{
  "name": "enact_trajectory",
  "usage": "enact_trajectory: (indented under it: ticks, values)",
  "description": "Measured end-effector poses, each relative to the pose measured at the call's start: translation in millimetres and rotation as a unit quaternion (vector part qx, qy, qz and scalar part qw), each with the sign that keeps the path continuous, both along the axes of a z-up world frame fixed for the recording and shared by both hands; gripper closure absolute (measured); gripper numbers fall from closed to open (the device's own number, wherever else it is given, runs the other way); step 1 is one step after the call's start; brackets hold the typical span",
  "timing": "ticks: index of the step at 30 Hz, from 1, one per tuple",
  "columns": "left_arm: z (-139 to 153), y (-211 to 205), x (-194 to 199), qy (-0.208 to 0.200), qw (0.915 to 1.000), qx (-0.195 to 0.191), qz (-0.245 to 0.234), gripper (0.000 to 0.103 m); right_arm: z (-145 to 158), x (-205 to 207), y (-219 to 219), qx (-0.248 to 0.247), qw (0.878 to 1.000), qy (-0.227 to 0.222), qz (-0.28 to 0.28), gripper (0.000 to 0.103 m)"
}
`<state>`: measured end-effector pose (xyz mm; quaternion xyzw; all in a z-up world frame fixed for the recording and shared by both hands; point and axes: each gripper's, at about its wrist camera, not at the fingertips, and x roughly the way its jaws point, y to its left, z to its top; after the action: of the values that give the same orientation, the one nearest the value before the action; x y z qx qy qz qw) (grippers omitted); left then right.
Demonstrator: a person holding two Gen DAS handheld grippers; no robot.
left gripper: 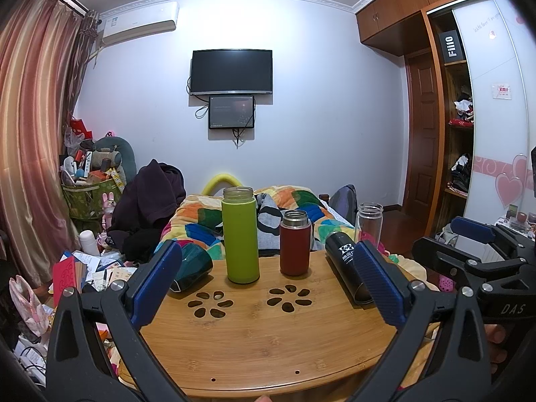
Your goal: Flip cup upside down
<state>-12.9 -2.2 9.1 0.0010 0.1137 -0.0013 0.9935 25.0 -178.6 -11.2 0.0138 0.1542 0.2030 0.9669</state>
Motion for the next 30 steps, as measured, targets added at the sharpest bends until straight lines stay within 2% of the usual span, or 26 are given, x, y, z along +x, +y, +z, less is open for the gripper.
enact_trajectory:
  ticks: [15,18,21,24,30]
  values:
    - [0.2,-0.9,-1.5,0.002,1.0,0.001,-0.002,0.0,3.6,0.7,-3.2,0.001,1.0,0.0,-0.002,0.0]
    - [-0.9,-0.3,5.3,0.01,0.9998,-0.006,-0.015,0.0,2.8,3.3,-7.4,0.001,1.0,0.001,-0.008,0.0]
    - [-7.0,-0.8,33.9,0.036,0.9987,-0.019,-0.032,0.0,0.9,6.0,-16.0,0.006,1.0,0.004,-0.017,0.0]
    - [-20.4,-9.8,78.1,0.081,0.9948,-0.021,-0.059,0.0,-1.1,7.8,-27.3,0.011,0.999,0.007,-0.029,0.0]
    - [-51.9,-35.3,163.6,0.136,0.9889,0.007,-0.06,0.0,-9.1,13.7,-49.4,0.013,0.998,0.013,-0.055,0.0]
